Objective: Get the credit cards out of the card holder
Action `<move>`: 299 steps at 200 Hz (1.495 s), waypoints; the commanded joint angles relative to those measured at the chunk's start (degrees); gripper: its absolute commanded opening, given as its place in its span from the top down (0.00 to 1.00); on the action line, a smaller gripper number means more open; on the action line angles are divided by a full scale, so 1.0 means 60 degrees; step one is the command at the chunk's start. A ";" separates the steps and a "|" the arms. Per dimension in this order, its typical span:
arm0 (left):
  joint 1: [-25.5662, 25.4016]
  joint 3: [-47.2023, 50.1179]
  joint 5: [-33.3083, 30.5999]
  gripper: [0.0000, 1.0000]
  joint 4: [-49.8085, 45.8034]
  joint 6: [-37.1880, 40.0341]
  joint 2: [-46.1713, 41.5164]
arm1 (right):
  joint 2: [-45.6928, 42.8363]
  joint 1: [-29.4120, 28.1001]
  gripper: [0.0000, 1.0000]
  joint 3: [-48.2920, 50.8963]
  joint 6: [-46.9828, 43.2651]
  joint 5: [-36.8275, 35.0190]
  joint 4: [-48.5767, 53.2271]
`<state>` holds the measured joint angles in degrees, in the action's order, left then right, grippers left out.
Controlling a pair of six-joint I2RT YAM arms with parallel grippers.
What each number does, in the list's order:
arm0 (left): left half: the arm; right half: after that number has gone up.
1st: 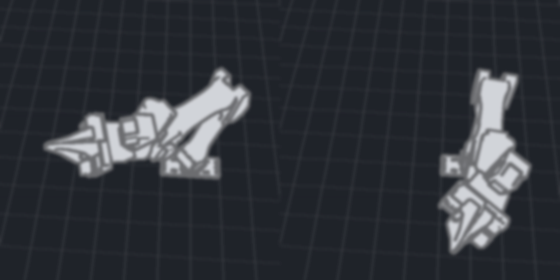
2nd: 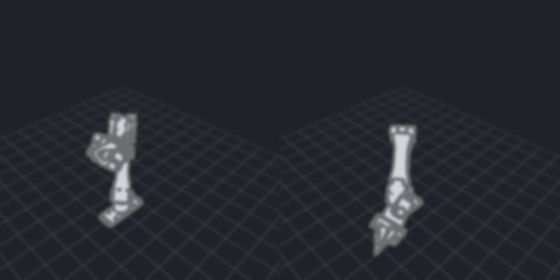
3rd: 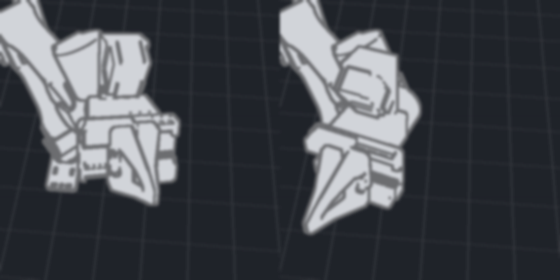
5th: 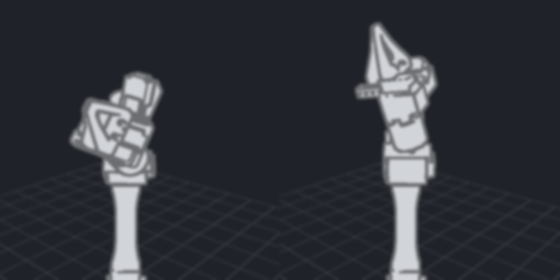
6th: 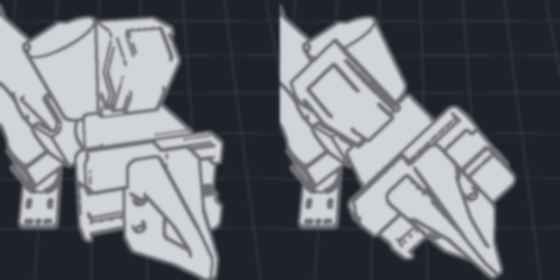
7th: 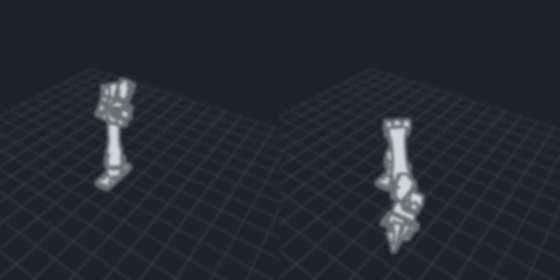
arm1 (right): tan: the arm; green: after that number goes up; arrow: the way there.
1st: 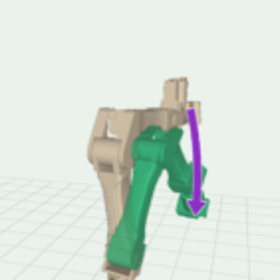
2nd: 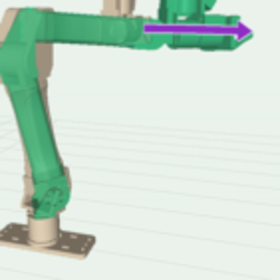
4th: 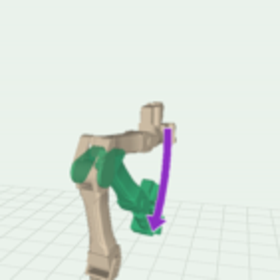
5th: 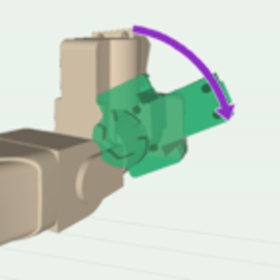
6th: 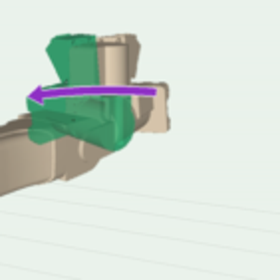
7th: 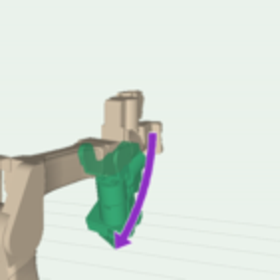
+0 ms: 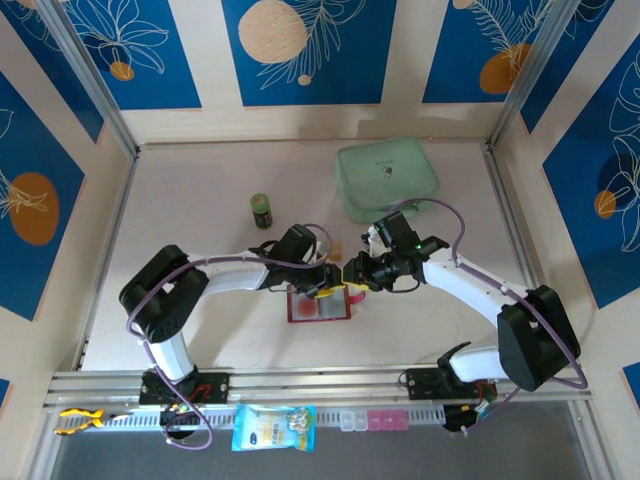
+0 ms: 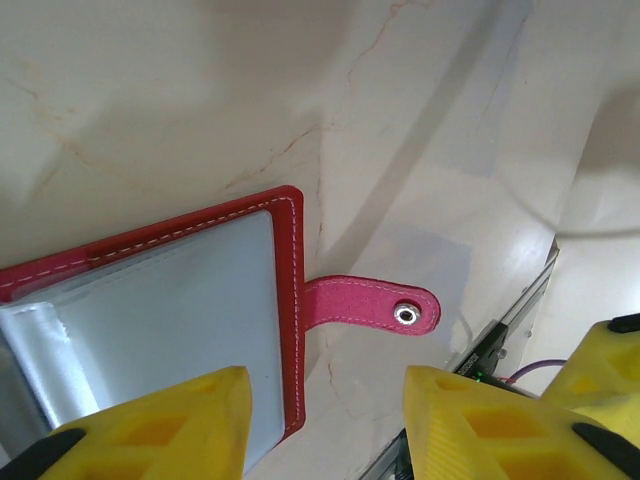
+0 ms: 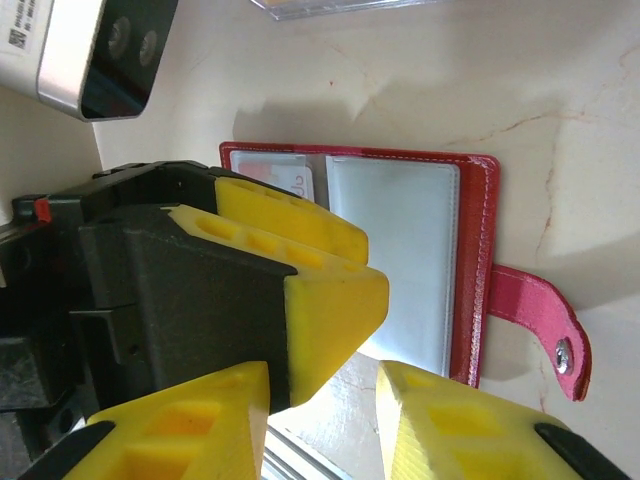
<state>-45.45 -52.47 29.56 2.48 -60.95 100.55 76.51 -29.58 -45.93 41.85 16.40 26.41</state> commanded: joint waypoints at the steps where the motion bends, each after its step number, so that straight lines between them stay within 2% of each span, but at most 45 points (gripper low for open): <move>1: -0.0020 -0.0064 -0.0128 0.56 -0.0206 0.0301 -0.0367 | -0.0031 0.0025 0.66 0.0025 -0.0074 0.0240 0.0179; 58: 0.0452 0.1196 -0.0501 0.60 -0.0106 0.0217 -0.1510 | 0.0559 -0.0293 0.67 -0.0338 0.0055 0.0269 -0.0038; 151: 0.1143 0.2931 -0.1183 0.67 -0.0800 0.0284 -0.3431 | 0.2612 -0.1682 0.70 -0.1235 0.0360 0.0108 -0.0621; 174: 0.1203 0.3166 -0.1199 0.71 -0.0767 0.0285 -0.3456 | 0.2978 -0.1934 0.71 -0.1325 0.0477 0.0141 -0.0823; 224: 0.1218 0.3481 -0.0975 0.86 -0.0258 0.0211 -0.3021 | 0.3376 -0.2185 0.78 -0.1385 0.0628 0.0196 -0.1163; 299: 0.1229 0.3452 -0.1548 0.94 -0.1023 0.0624 -0.2796 | 0.3676 -0.2196 0.79 -0.1474 0.0585 0.0123 -0.1307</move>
<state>-38.61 -31.86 22.28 -0.91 -59.27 83.13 97.47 -42.44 -53.34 45.06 16.69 18.72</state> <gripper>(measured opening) 0.068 0.211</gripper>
